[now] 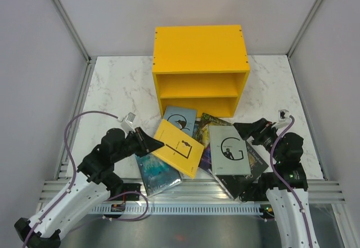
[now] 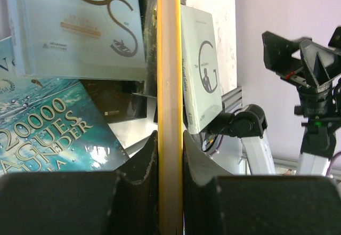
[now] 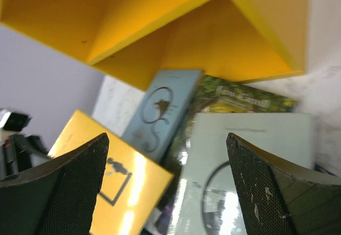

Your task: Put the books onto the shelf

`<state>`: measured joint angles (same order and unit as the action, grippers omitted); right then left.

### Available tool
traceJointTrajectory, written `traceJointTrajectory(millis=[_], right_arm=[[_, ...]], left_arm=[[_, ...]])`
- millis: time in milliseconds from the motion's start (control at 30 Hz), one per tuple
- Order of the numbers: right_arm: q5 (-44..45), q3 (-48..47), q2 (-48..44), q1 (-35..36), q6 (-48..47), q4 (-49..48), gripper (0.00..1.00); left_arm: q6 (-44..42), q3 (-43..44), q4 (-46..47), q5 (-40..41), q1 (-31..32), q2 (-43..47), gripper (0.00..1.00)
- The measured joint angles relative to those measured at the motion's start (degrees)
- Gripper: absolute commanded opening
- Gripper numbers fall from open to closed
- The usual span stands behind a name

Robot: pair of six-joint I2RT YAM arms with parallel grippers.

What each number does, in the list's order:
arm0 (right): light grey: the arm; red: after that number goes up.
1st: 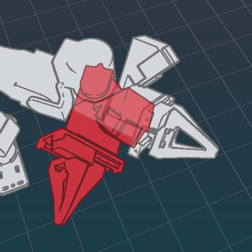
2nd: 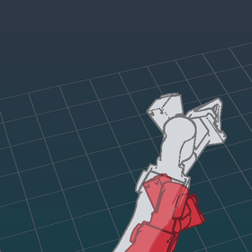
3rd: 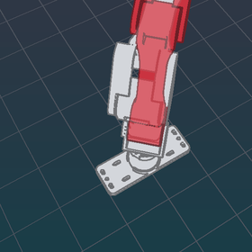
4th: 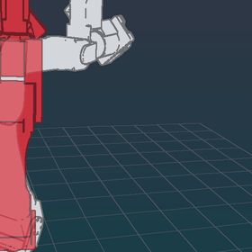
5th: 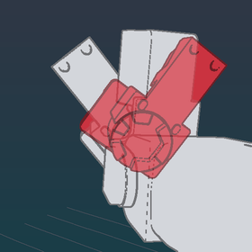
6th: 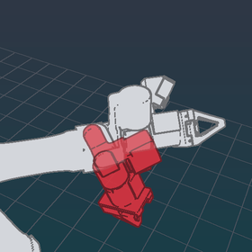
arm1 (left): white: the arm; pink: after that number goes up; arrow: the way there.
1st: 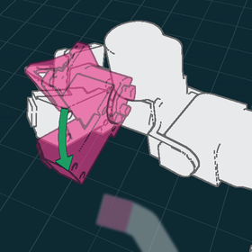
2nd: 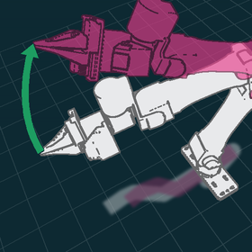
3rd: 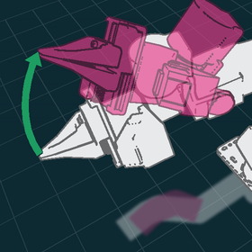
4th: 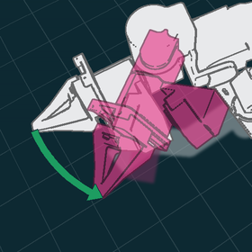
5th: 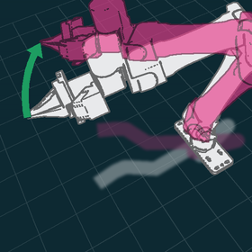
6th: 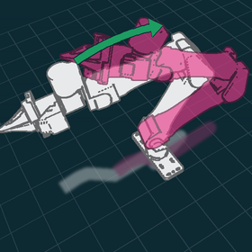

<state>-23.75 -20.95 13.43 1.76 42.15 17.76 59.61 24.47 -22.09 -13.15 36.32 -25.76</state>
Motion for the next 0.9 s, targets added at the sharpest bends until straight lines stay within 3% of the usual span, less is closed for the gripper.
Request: traceJointTrajectory(millis=[200,433,700,900], right_arm=[[-15.1,2.0,4.6,0.0,9.6,-16.6,0.98],[-28.2,2.1,8.2,0.8,14.8,-26.7,0.98],[-31.8,5.3,7.8,5.8,20.6,-35.0,0.98],[-31.1,9.6,7.7,14.0,26.0,-41.6,0.97]], left_arm=[[-5.4,9.7,-4.3,-3.5,0.0,-3.8,0.02],[-6.0,12.0,2.8,-15.0,-0.3,-7.0,0.02],[-3.2,10.3,16.5,-24.8,-0.3,-10.2,0.02],[-0.9,9.9,23.5,-27.7,-0.3,-13.6,0.02]])
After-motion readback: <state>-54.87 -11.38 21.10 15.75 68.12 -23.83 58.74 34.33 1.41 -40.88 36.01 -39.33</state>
